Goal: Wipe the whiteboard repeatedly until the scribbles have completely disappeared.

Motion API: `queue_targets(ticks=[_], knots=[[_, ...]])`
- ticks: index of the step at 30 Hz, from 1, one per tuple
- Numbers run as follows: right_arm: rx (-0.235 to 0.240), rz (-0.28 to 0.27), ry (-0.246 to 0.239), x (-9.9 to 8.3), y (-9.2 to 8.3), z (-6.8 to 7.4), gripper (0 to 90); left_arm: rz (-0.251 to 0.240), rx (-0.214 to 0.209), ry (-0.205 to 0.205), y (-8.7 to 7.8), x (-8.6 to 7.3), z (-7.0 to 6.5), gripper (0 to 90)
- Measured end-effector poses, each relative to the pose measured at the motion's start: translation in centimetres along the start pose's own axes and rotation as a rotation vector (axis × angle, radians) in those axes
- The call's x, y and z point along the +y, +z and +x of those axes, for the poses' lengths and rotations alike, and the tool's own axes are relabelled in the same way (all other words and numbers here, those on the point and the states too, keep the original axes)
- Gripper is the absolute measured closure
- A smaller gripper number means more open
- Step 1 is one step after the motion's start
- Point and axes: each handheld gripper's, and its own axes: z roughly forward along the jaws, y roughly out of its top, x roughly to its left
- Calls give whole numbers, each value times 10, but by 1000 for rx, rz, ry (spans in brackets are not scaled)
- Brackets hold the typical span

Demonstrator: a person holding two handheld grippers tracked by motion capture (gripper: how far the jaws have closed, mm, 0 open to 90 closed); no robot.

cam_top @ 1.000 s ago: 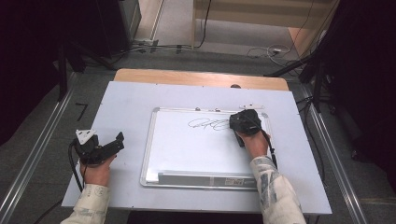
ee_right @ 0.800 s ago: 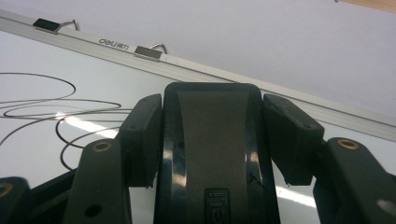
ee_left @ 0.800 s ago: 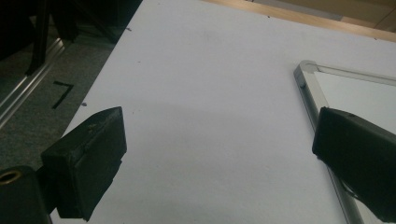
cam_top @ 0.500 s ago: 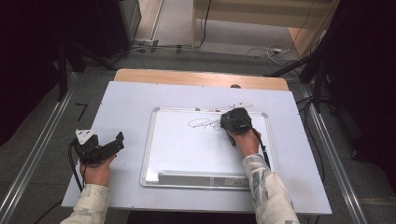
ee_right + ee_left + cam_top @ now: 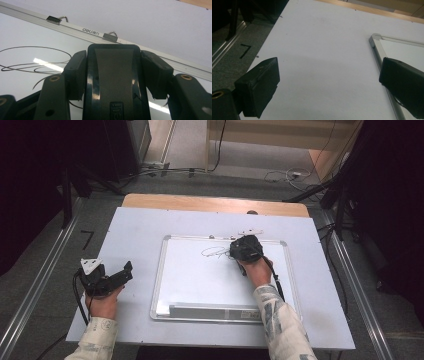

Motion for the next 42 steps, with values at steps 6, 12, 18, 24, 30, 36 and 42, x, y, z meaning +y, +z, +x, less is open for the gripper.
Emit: queue_targets(ticks=[6, 12, 18, 24, 30, 36, 42], knots=[[9, -3, -2, 1, 1, 3, 396, 0, -2, 1, 0, 0, 0, 33], [23, -3, -18, 1, 1, 4, 395, 1, 0, 2, 0, 0, 0, 33], [49, -8, -44, 1, 2, 3, 396, 2, 1, 0, 0, 0, 1, 33], [66, -11, -57, 1, 2, 3, 395, 3, 3, 4, 0, 0, 0, 33], [73, -15, -65, 2, 3, 6, 395, 6, 3, 3, 1, -1, 0, 33], [82, -18, -70, 3, 4, 9, 395, 6, 4, 5, 1, -1, 0, 33], [87, -19, -75, 4, 5, 13, 395, 9, 3, 6, 2, -1, 0, 33]])
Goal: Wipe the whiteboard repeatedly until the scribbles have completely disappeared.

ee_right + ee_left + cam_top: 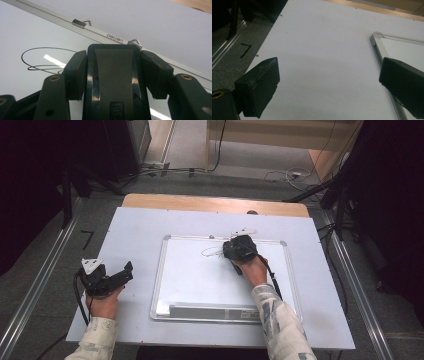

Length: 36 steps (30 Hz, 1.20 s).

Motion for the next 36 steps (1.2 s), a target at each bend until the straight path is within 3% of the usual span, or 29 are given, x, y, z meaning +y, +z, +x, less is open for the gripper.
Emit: queue_targets(ticks=[36], knots=[[33, -3, -53, 12, 11, 29, 394, -1, -2, 1, -1, 0, 0, 33]])
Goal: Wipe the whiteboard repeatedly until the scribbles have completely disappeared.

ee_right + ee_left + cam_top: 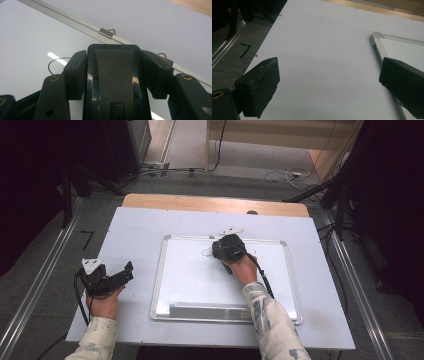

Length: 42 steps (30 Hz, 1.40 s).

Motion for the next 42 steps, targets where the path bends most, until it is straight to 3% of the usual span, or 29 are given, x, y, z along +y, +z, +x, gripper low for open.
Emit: queue_targets(ticks=[42], knots=[[36, -1, -48, 14, 11, 32, 394, -1, -4, -3, 0, 0, 0, 33]])
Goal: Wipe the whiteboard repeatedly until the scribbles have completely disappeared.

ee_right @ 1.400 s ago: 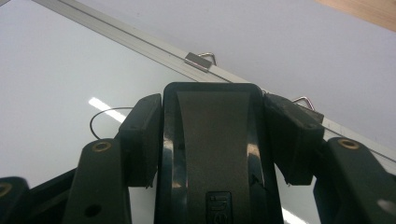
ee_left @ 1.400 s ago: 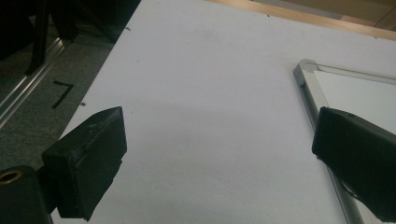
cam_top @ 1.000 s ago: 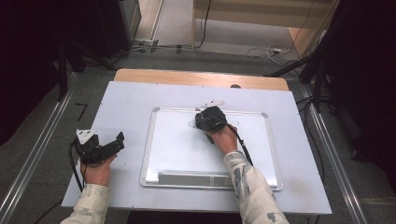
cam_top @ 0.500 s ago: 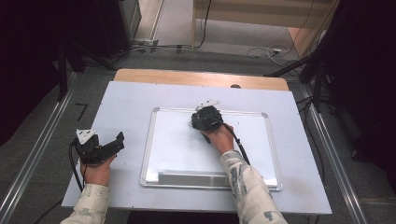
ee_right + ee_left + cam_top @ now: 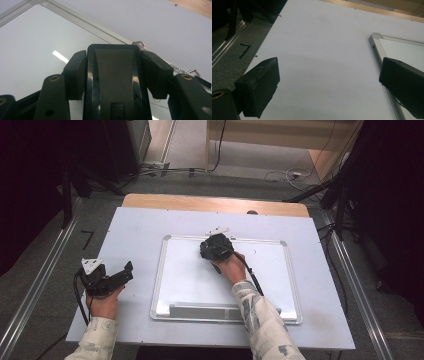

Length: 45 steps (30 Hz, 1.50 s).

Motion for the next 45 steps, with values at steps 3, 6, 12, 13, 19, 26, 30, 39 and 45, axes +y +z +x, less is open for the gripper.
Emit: queue_targets(ticks=[3, 6, 12, 13, 19, 26, 30, 39, 45], knots=[[2, -1, -8, 1, 1, 3, 394, 0, 0, 1, 0, 0, 0, 33], [5, -2, -13, 2, 2, 6, 394, -1, 0, 1, 0, 0, 0, 33], [10, -3, -34, 4, 3, 14, 393, 0, -1, 2, 0, 0, 0, 34], [11, -1, -35, 4, 3, 15, 393, -1, 0, 1, 0, 0, 0, 33], [29, -2, -49, 4, 3, 18, 393, 0, 0, -1, -1, 0, 1, 33], [53, 3, -86, 1, -1, 19, 393, -1, 2, -3, -1, 0, 3, 34], [59, 2, -80, -1, -3, 21, 393, -3, 3, -4, -1, 0, 2, 34], [49, 5, -76, -3, -5, 22, 392, 1, 4, -2, -1, 0, 2, 33], [46, 10, -68, -3, -5, 18, 391, -3, 3, -4, -2, 0, 3, 33]])
